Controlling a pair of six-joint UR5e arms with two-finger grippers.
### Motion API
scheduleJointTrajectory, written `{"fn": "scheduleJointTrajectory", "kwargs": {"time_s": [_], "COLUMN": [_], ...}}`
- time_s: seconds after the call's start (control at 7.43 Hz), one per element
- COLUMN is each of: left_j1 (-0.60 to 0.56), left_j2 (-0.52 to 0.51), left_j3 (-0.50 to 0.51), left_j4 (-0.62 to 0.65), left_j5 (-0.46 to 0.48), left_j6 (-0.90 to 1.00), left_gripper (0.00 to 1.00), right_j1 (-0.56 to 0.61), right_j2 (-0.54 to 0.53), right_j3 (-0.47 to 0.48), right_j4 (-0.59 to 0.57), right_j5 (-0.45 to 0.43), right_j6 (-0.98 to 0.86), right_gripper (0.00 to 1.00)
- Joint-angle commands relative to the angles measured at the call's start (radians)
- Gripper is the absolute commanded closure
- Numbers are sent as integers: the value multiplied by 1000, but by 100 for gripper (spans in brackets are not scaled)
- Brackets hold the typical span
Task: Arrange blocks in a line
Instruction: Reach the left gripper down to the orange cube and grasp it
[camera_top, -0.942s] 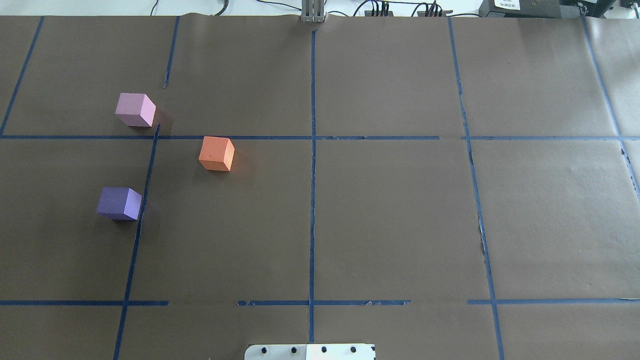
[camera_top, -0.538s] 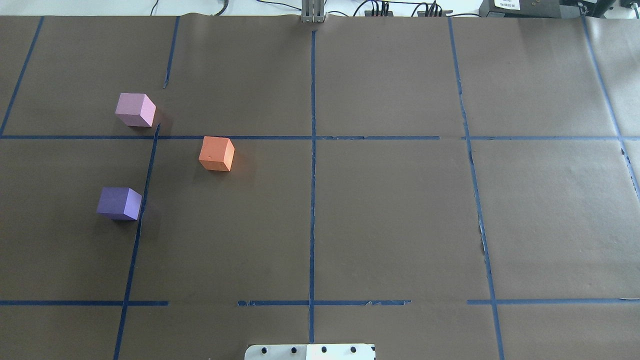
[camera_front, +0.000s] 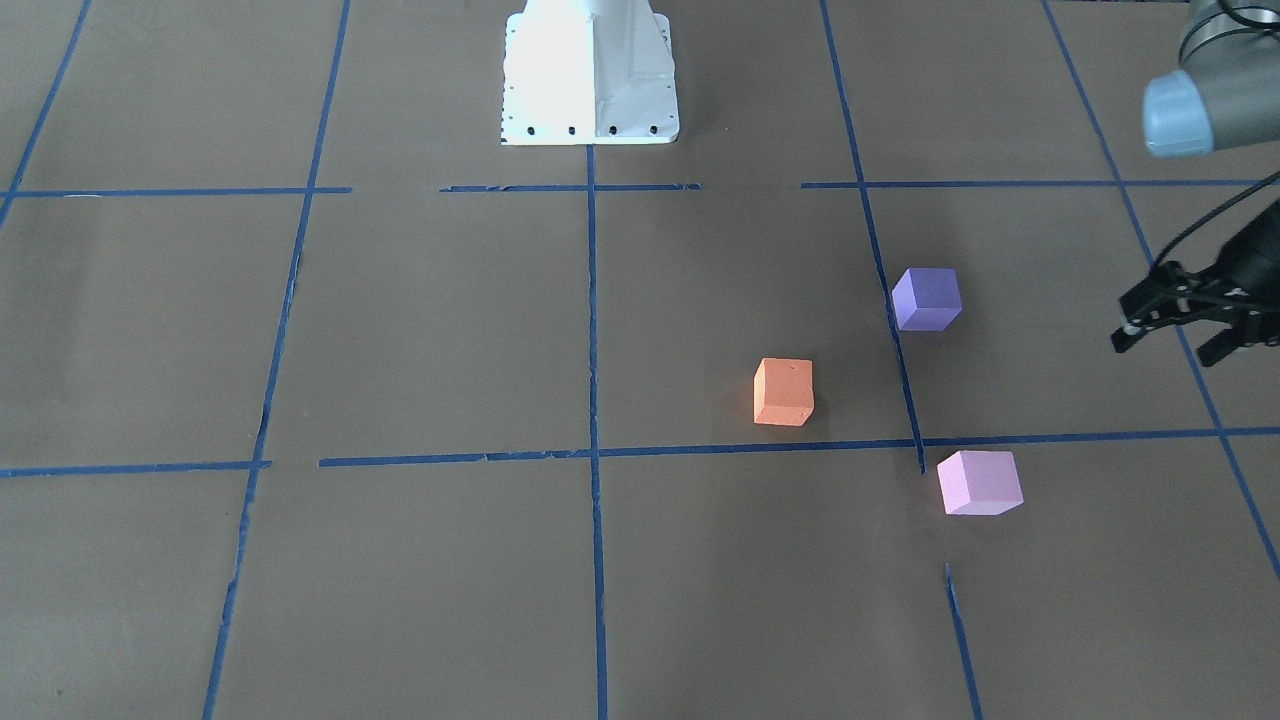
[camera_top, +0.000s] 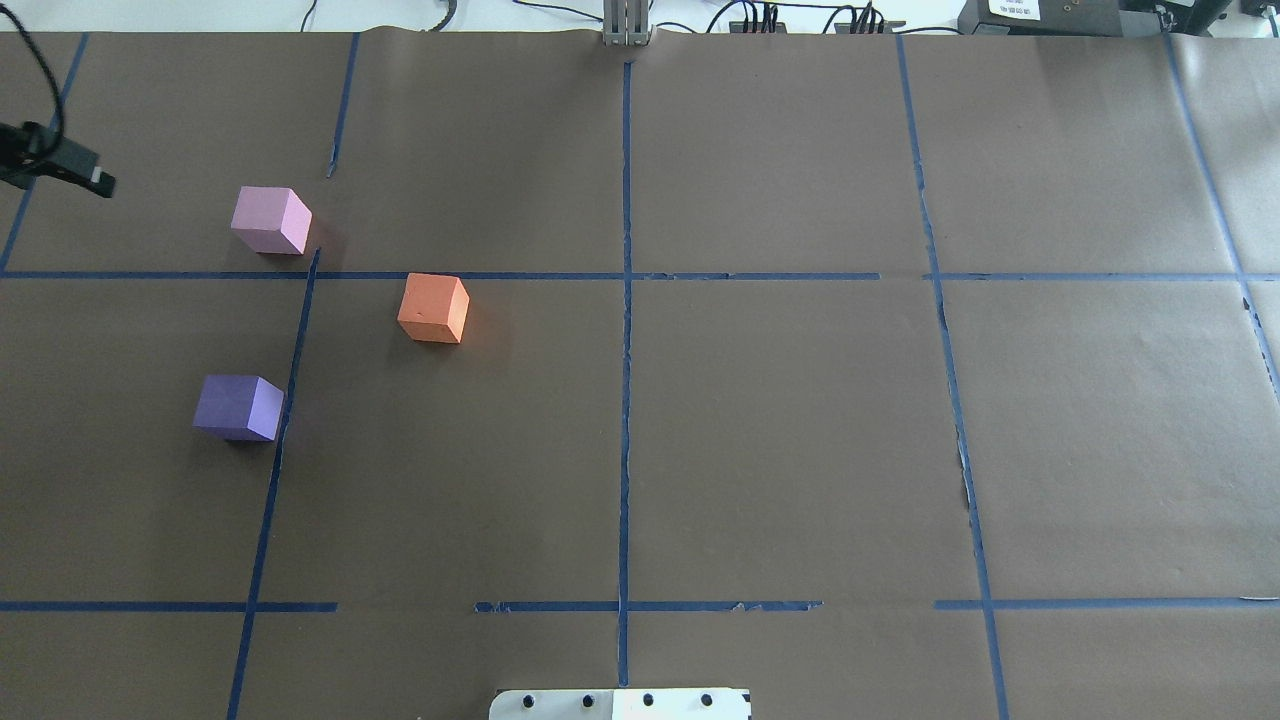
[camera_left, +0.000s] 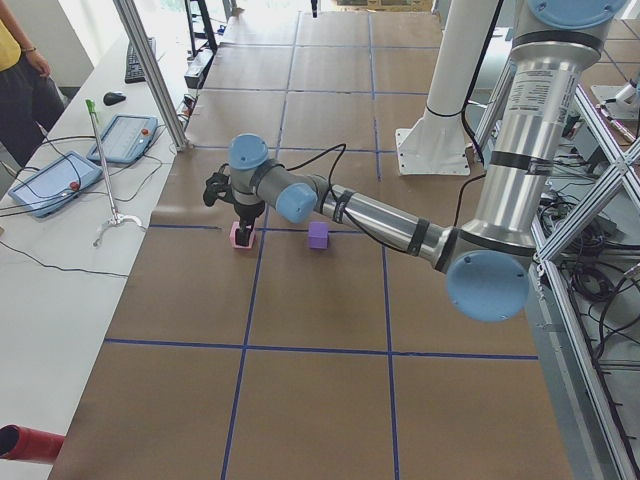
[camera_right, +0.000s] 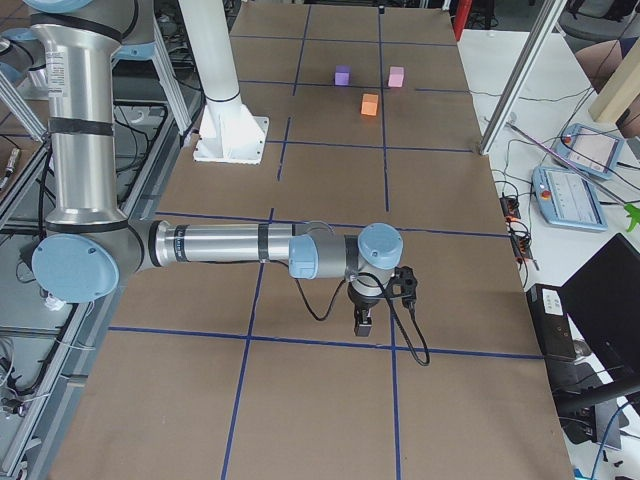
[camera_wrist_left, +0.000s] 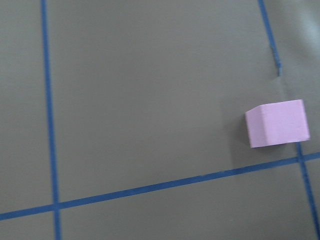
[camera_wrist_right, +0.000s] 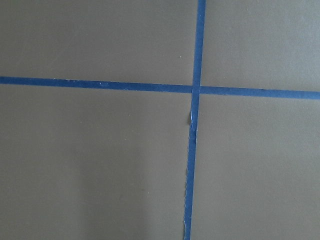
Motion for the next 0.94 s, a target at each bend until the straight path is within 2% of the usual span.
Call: {"fn": "scheduleJointTrajectory", "kwargs": {"time_s": [0.0,0.13,0.27,0.81], "left_j1": [232,350,403,453], "left_j2": [-180,-256,-326,-315], "left_j3": [1,5,36,92], "left_j4": [59,153,216,199], "left_j5": [109,161,219,249], "left_j6": [-247,-262,-272,-268], "left_gripper": [0,0,0,0], "right_j1": [0,0,0,0], "right_j2": [0,0,0,0], "right_j3": [0,0,0,0], "right_j4": [-1,0,0,-2], "right_j5": [0,0,0,0], "right_j6": [0,0,0,0], "right_gripper": [0,0,0,0]}}
